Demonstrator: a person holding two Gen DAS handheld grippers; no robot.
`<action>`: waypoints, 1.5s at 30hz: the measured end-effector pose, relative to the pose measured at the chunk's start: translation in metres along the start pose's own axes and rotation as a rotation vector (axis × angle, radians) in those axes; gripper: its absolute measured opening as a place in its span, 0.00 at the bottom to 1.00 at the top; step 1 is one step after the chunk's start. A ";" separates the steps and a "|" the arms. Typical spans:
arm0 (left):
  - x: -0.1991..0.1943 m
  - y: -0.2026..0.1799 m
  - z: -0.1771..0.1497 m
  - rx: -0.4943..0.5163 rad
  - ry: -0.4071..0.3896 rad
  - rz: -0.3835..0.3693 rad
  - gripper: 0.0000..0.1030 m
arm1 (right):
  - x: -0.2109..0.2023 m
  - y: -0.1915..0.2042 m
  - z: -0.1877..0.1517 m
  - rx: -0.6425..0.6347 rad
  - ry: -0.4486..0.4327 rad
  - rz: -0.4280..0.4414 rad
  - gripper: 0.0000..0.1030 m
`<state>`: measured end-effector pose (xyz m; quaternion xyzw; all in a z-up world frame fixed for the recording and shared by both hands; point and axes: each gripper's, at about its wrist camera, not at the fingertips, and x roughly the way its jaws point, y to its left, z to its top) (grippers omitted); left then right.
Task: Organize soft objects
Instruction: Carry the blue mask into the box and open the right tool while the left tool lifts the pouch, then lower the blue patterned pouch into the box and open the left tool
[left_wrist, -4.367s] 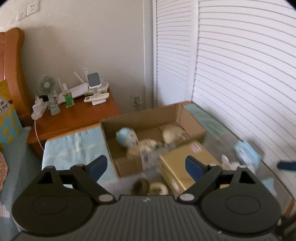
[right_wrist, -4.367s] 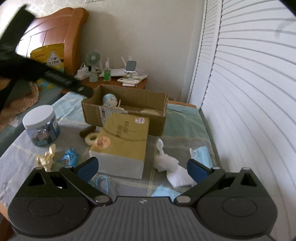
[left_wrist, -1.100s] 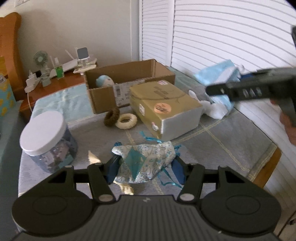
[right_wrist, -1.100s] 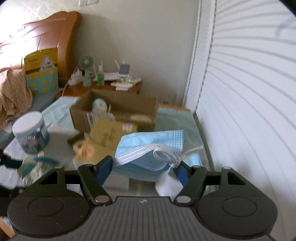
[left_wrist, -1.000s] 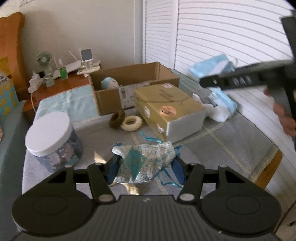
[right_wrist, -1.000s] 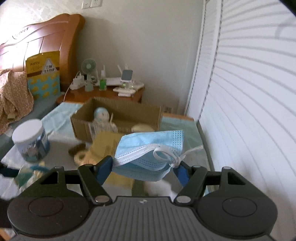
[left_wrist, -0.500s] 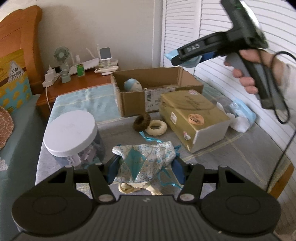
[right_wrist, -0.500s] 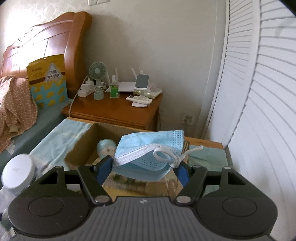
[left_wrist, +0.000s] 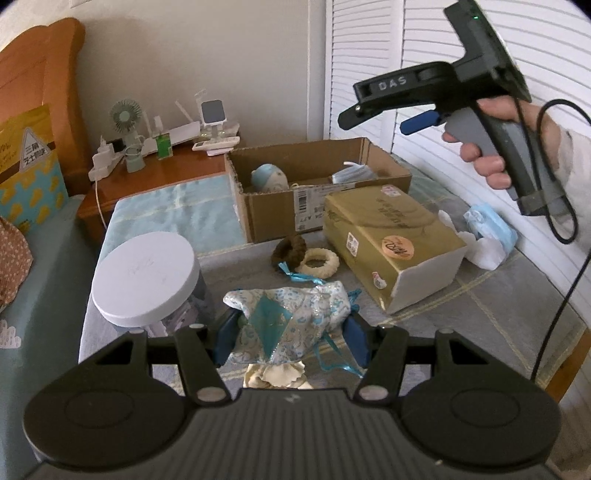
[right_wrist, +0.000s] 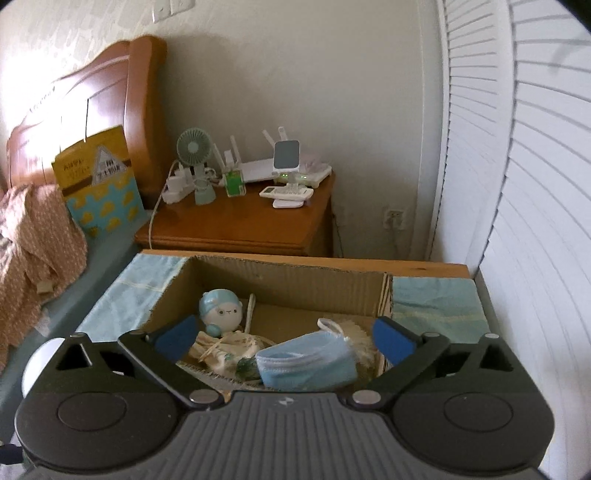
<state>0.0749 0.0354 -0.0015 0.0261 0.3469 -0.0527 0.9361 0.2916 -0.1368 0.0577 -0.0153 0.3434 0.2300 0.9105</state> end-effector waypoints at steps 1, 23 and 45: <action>-0.001 -0.001 0.000 0.004 -0.003 0.000 0.58 | -0.004 0.000 -0.001 0.009 -0.005 0.003 1.00; -0.018 -0.013 0.003 0.064 -0.021 -0.006 0.58 | -0.129 0.044 -0.114 -0.065 -0.130 -0.137 1.00; 0.019 -0.025 0.084 0.117 -0.065 -0.022 0.58 | -0.146 0.037 -0.158 -0.096 -0.085 -0.251 1.00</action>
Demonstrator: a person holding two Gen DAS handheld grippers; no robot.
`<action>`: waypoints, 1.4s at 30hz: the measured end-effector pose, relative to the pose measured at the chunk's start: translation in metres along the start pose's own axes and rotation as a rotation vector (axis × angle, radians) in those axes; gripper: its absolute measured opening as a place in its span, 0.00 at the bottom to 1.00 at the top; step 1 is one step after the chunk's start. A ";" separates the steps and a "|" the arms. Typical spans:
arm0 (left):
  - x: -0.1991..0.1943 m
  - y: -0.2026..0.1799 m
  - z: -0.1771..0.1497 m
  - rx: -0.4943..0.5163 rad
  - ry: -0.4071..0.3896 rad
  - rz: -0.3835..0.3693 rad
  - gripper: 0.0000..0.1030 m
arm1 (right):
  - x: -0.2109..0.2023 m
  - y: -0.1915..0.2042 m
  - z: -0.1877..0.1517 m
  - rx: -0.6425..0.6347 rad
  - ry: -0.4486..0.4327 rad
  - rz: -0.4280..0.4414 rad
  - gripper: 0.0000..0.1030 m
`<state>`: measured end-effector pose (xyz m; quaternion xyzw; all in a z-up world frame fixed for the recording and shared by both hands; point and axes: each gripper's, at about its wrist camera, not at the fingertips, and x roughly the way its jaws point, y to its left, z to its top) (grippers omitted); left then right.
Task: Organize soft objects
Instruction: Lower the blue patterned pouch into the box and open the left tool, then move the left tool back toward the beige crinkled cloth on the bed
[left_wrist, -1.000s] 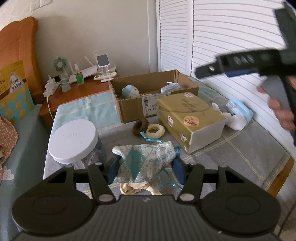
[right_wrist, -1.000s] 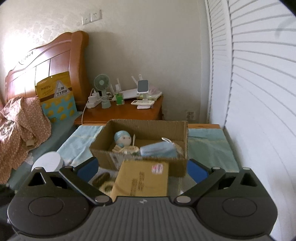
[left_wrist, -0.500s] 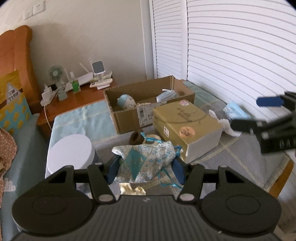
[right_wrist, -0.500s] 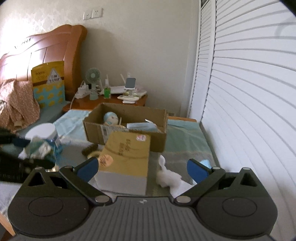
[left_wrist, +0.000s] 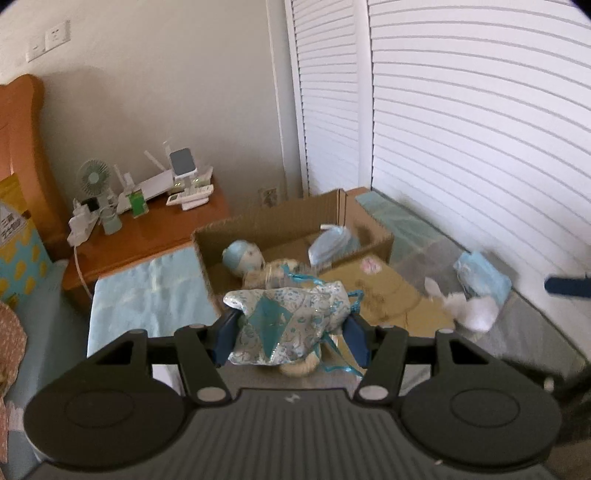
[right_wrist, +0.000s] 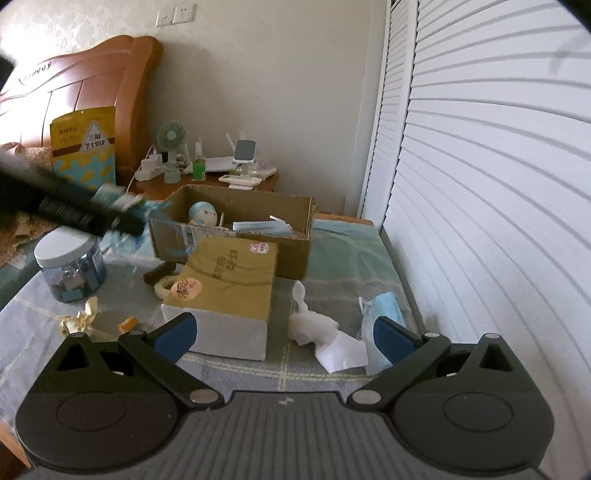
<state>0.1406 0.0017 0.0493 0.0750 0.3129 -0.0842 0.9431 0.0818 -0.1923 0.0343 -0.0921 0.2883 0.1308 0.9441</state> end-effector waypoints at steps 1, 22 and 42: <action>0.004 0.000 0.006 0.000 -0.002 0.002 0.58 | 0.000 0.000 0.000 0.001 0.001 0.000 1.00; 0.133 0.000 0.095 -0.038 0.035 0.011 0.80 | 0.021 -0.015 -0.008 0.018 0.063 0.003 1.00; 0.066 -0.004 0.067 -0.015 0.020 -0.024 0.88 | 0.009 -0.013 -0.009 0.033 0.045 0.025 1.00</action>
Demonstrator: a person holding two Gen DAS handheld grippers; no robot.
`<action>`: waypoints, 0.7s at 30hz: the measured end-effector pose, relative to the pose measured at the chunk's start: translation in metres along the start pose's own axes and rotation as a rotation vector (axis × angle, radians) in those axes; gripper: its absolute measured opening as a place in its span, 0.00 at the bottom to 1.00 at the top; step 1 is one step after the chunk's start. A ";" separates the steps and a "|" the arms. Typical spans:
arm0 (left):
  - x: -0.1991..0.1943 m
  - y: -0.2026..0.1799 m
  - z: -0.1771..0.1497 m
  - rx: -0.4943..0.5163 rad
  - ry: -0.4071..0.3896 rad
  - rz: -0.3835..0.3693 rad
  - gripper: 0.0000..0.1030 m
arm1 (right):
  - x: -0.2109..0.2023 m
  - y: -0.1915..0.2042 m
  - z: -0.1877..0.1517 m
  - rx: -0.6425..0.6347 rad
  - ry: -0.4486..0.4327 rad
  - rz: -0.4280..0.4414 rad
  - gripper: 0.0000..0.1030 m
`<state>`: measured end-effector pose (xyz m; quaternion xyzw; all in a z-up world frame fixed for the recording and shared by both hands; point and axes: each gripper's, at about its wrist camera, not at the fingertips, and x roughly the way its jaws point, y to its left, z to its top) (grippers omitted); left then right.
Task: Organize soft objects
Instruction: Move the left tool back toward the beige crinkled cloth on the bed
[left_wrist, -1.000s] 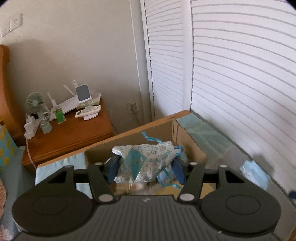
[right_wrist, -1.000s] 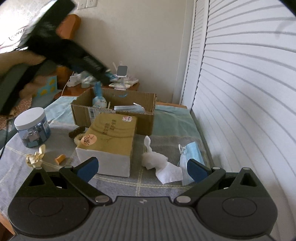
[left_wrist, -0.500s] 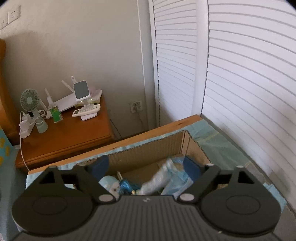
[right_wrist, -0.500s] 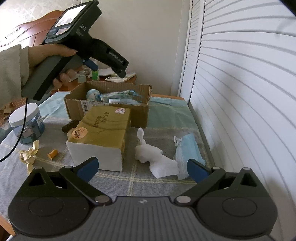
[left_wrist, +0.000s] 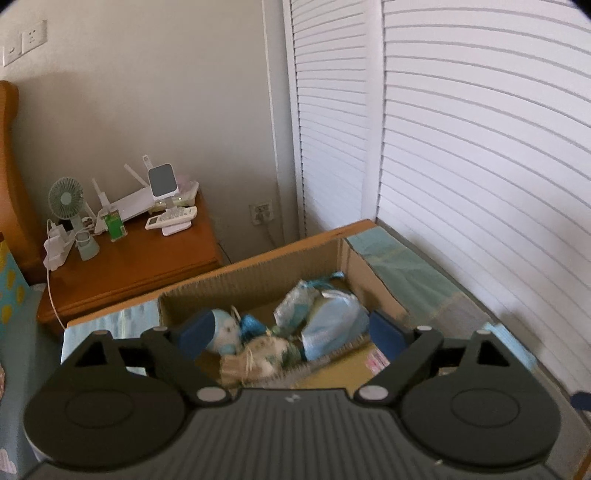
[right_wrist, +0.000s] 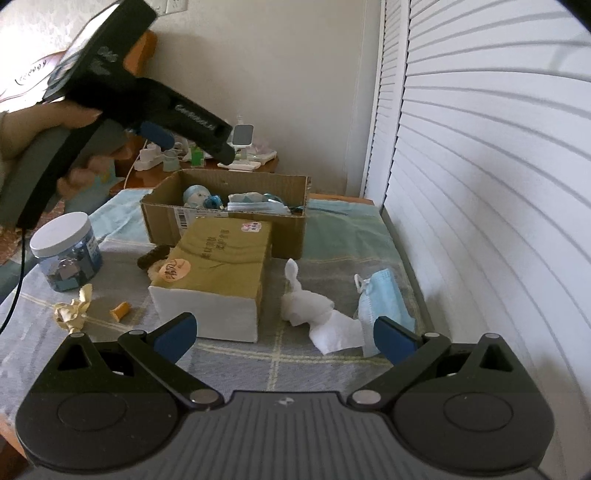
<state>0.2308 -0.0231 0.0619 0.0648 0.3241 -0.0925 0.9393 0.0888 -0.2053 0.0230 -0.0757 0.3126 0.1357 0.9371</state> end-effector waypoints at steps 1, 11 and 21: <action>-0.006 -0.001 -0.004 0.000 -0.002 -0.008 0.88 | -0.001 0.001 -0.001 -0.002 0.001 0.001 1.00; -0.066 -0.012 -0.060 0.024 -0.020 -0.044 0.92 | -0.008 0.006 -0.007 -0.012 0.005 0.007 1.00; -0.083 0.008 -0.139 -0.065 0.073 -0.022 0.91 | -0.008 0.018 -0.014 -0.057 0.030 0.018 1.00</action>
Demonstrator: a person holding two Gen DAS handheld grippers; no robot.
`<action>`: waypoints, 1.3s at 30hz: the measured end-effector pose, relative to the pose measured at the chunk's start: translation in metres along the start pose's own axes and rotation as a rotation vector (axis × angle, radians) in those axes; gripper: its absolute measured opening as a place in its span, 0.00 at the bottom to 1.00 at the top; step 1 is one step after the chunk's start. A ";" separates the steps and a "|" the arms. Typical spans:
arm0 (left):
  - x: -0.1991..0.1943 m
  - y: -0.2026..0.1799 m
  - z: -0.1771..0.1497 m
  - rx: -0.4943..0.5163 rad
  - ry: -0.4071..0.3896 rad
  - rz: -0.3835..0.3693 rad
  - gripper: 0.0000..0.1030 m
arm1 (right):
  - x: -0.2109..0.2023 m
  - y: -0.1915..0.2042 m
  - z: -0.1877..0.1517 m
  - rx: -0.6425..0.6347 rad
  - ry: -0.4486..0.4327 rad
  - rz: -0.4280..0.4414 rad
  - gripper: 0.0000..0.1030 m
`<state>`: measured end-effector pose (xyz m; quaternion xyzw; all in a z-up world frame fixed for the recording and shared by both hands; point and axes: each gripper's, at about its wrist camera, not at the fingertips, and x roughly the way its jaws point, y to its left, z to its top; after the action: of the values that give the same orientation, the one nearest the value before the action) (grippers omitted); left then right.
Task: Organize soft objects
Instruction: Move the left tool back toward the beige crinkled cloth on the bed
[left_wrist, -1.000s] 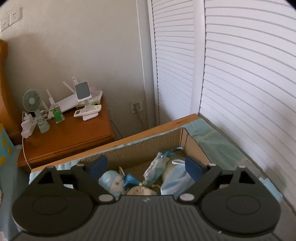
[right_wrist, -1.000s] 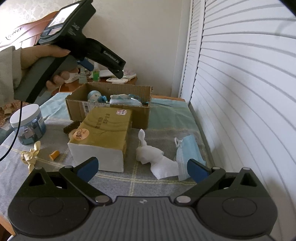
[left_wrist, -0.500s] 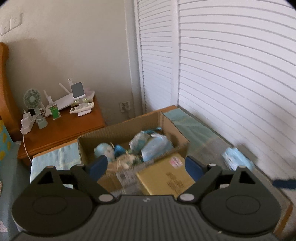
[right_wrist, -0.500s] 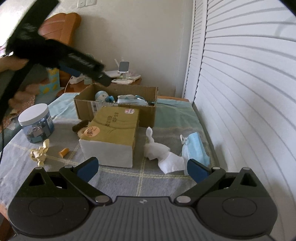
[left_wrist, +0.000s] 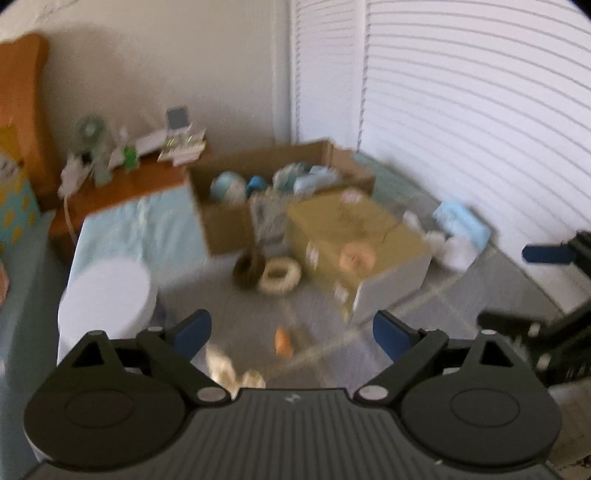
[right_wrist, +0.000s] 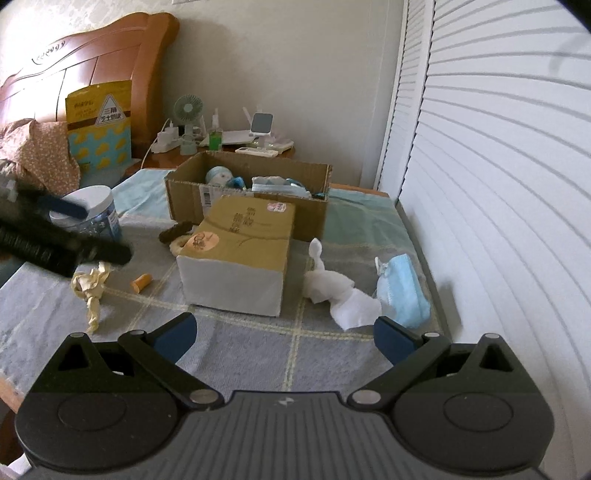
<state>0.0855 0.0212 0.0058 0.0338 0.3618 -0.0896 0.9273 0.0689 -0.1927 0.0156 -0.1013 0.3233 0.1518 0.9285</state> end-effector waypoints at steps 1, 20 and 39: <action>0.001 0.003 -0.007 -0.017 0.007 0.015 0.91 | 0.000 0.001 -0.001 0.000 0.003 0.001 1.00; 0.025 0.027 -0.060 -0.117 0.086 0.084 0.92 | 0.020 0.005 -0.008 -0.016 0.081 -0.022 1.00; 0.043 0.024 -0.049 -0.130 0.065 0.103 1.00 | 0.061 -0.024 -0.001 -0.024 0.117 -0.099 0.99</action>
<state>0.0883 0.0454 -0.0596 -0.0049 0.3946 -0.0169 0.9187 0.1217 -0.2023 -0.0217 -0.1369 0.3698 0.1033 0.9131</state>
